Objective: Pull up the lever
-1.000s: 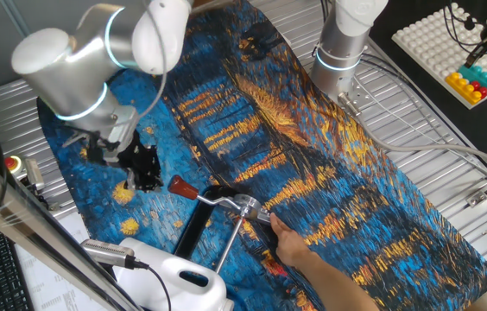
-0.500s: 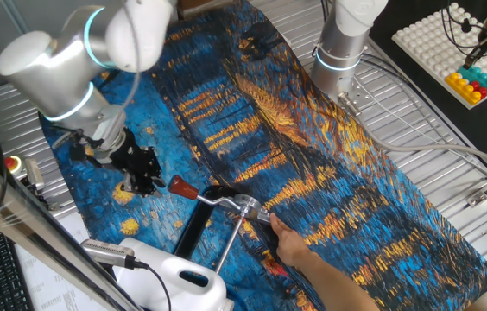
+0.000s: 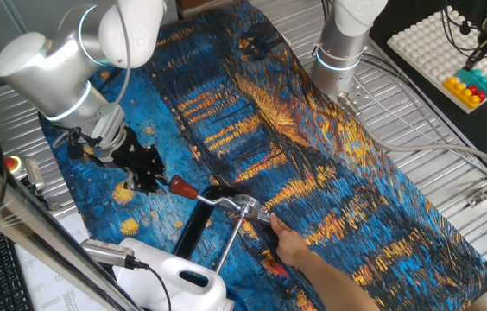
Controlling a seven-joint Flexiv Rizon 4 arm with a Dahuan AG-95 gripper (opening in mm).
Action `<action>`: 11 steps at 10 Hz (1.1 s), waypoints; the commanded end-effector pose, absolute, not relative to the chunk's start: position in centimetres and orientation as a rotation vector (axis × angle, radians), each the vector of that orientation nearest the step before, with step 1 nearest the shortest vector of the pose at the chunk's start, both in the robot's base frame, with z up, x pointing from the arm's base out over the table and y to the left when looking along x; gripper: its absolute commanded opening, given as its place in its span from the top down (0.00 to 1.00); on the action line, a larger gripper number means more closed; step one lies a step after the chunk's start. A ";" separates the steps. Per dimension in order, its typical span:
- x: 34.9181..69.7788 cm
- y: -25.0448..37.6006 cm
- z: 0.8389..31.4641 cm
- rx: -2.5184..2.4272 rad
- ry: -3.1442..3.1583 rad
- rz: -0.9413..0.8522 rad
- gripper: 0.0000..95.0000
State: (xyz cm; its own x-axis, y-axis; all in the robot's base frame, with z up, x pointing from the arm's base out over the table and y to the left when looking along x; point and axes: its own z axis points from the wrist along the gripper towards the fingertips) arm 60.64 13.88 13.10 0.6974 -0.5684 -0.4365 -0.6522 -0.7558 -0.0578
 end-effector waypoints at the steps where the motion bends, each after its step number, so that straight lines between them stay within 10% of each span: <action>1: 60.6 13.9 13.3 -2.690 0.996 0.601 0.80; 11: 59.5 15.3 14.9 -2.660 1.064 0.647 0.80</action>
State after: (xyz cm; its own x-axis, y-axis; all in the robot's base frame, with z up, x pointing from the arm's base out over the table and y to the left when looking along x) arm 59.47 15.25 15.00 0.6430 -0.6070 -0.4671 -0.6955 -0.7181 -0.0242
